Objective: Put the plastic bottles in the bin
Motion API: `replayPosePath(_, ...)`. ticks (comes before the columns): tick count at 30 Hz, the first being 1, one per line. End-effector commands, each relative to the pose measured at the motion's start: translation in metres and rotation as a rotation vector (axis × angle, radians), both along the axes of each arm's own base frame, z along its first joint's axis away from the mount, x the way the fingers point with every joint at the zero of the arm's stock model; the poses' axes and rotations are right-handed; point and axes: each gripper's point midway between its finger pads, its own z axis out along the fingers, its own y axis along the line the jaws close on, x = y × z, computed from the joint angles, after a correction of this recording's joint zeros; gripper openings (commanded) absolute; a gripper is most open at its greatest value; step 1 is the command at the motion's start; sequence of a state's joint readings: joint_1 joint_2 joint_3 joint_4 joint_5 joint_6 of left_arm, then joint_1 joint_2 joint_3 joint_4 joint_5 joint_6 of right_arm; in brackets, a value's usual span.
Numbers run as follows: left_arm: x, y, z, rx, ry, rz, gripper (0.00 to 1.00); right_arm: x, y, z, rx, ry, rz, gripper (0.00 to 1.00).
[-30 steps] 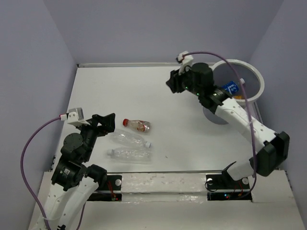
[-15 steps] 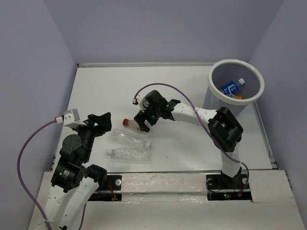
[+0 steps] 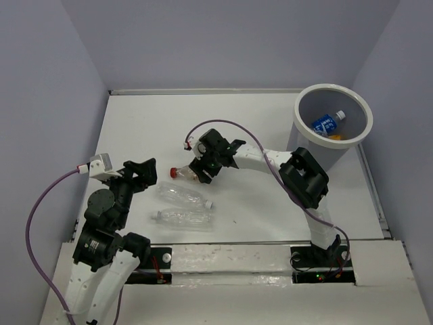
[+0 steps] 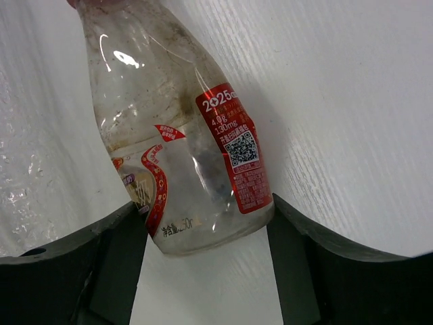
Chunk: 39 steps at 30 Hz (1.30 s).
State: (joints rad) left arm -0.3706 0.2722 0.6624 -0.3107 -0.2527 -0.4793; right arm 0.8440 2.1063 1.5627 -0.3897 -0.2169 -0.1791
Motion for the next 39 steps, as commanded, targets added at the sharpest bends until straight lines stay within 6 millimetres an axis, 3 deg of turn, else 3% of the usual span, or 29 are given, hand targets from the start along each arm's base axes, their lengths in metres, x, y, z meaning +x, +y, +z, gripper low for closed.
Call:
replayPosePath(1, 0.003, -0.001, 0.015, -0.002, -0.047, -0.008, 0.91, 0.015, 0.012, 0.024, 0.061, -0.066, -0.024, 0.6)
replayPosePath(7, 0.002, -0.001, 0.017, -0.002, -0.058, -0.01, 0.91, 0.015, 0.007, 0.052, 0.108, -0.121, -0.04, 0.45)
replayPosePath(13, 0.001, -0.002, 0.017, -0.003, -0.062, -0.019, 0.91, 0.009, -0.007, 0.081, 0.147, -0.168, -0.08, 0.4)
replayPosePath(17, 0.0, -0.003, 0.018, -0.003, -0.068, -0.025, 0.91, 0.005, -0.023, 0.109, 0.189, -0.223, -0.138, 0.38)
replayPosePath(20, 0.0, -0.003, 0.018, -0.004, -0.07, -0.027, 0.91, 0.004, -0.04, 0.141, 0.244, -0.278, -0.222, 0.37)
replayPosePath(21, 0.001, -0.003, 0.018, -0.003, -0.068, -0.028, 0.91, 0.006, -0.05, 0.163, 0.276, -0.316, -0.29, 0.38)
replayPosePath(22, 0.0, -0.003, 0.019, -0.003, -0.07, -0.027, 0.91, 0.004, -0.059, 0.163, 0.273, -0.323, -0.323, 0.38)
replayPosePath(25, 0.0, -0.003, 0.019, -0.005, -0.071, -0.03, 0.91, 0.01, -0.088, 0.194, 0.303, -0.406, -0.476, 0.38)
replayPosePath(26, 0.0, -0.003, 0.02, -0.005, -0.075, -0.031, 0.91, 0.008, -0.102, 0.217, 0.34, -0.45, -0.518, 0.37)
replayPosePath(30, 0.0, -0.003, 0.02, -0.006, -0.078, -0.031, 0.91, 0.01, -0.149, 0.28, 0.43, -0.576, -0.684, 0.36)
replayPosePath(33, 0.0, -0.005, 0.02, -0.003, -0.079, -0.042, 0.91, 0.018, -0.205, 0.322, 0.47, -0.687, -0.885, 0.35)
replayPosePath(35, 0.0, -0.006, 0.02, -0.002, -0.079, -0.046, 0.91, 0.022, -0.233, 0.339, 0.495, -0.723, -0.973, 0.35)
replayPosePath(36, 0.0, -0.007, 0.02, 0.002, -0.078, -0.053, 0.91, 0.026, -0.263, 0.352, 0.512, -0.757, -1.06, 0.35)
replayPosePath(39, 0.0, -0.007, 0.021, 0.005, -0.083, -0.059, 0.91, 0.039, -0.323, 0.355, 0.462, -0.817, -1.24, 0.36)
